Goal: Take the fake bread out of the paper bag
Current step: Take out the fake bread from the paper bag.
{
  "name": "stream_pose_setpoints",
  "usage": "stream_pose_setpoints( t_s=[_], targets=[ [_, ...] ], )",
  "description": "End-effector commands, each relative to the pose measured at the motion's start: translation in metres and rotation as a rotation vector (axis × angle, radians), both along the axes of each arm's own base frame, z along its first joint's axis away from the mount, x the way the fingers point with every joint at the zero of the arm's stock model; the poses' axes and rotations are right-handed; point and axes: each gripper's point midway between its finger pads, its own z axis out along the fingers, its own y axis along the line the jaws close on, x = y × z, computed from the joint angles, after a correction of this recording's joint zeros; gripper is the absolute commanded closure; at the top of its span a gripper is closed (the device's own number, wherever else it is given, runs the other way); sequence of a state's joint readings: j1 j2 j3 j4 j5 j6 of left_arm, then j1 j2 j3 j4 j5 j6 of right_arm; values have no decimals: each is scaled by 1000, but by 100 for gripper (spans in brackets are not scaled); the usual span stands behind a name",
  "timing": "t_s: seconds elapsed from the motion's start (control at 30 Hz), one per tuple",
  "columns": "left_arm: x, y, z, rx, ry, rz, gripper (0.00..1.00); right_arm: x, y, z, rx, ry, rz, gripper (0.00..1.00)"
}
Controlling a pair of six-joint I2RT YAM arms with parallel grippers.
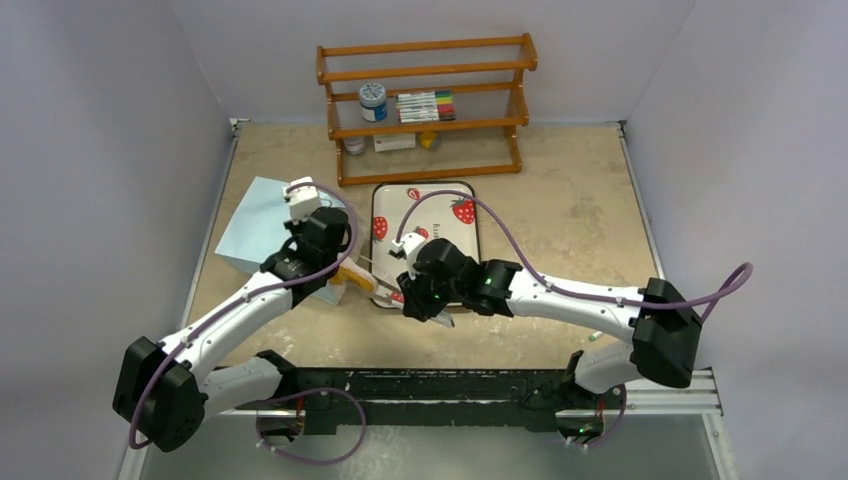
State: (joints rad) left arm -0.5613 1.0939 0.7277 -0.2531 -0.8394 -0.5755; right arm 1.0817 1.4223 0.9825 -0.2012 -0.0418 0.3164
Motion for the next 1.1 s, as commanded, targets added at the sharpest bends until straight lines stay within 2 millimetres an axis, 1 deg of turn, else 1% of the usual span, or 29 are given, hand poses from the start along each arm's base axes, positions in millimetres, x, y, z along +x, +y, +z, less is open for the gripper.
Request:
stream_pose_setpoints(
  t_s=[0.0, 0.07, 0.2, 0.27, 0.37, 0.5, 0.7, 0.87, 1.07],
  targets=[
    [8, 12, 10, -85, -71, 77, 100, 10, 2, 28, 82, -38, -75, 95],
    [10, 13, 11, -106, -76, 78, 100, 9, 3, 28, 81, -35, -68, 95],
    [13, 10, 11, -126, -81, 75, 100, 11, 15, 27, 70, -26, -32, 96],
    [14, 11, 12, -137, -88, 81, 100, 13, 21, 30, 57, -24, -13, 97],
    [15, 15, 17, -154, -102, 100, 100, 11, 22, 38, 57, -26, 7, 97],
    [16, 21, 23, -178, -120, 122, 100, 8, 15, 43, 40, -29, 14, 98],
    [14, 27, 25, -185, -129, 149, 100, -2, 1, 47, 28, -17, 24, 98],
    [14, 28, 26, -190, -135, 156, 100, -9, -10, 46, 20, -10, 29, 98],
    [12, 30, 28, -189, -136, 163, 100, -13, -19, 51, 14, -10, 37, 99]
  ],
)
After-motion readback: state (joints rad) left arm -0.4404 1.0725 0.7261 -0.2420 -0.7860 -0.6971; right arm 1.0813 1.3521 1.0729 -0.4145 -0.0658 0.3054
